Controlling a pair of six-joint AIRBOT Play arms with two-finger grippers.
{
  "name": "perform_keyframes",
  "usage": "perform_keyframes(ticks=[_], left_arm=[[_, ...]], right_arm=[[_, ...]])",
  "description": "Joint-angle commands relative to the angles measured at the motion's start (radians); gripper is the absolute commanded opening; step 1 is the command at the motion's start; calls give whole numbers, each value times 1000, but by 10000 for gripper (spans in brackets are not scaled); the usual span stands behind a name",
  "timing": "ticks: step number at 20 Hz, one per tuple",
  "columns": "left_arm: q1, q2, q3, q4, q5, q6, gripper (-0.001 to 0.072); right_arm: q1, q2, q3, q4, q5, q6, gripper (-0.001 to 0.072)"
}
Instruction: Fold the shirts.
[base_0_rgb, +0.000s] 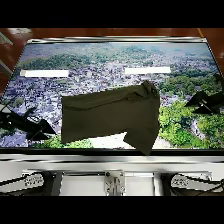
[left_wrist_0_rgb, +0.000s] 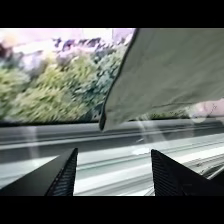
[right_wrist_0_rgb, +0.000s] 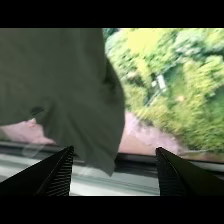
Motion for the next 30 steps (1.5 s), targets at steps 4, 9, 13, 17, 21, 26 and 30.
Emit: perform_keyframes(ticks=[4,9,13,17,21,26,30], left_arm=[[19,6,-171,-143,188,52,530],[-44,-16,-172,-146,230,40,524],[-134,-32,-172,-158,298,-3,513],[-190,-37,-171,-165,298,-5,58],[-190,-5,-148,-163,292,7,37],[-190,54,-84,-161,279,11,36],[-190,87,-62,-161,279,10,36]], right_arm=[[-32,16,-76,48,-19,-2,602],[-32,16,-76,48,-44,-2,603],[-22,16,-76,27,-40,-2,603],[83,13,-100,-122,-70,-2,603],[177,13,-277,-78,-220,2,602],[257,12,-431,-56,-466,17,602],[326,-71,-433,-1,-523,23,602]])
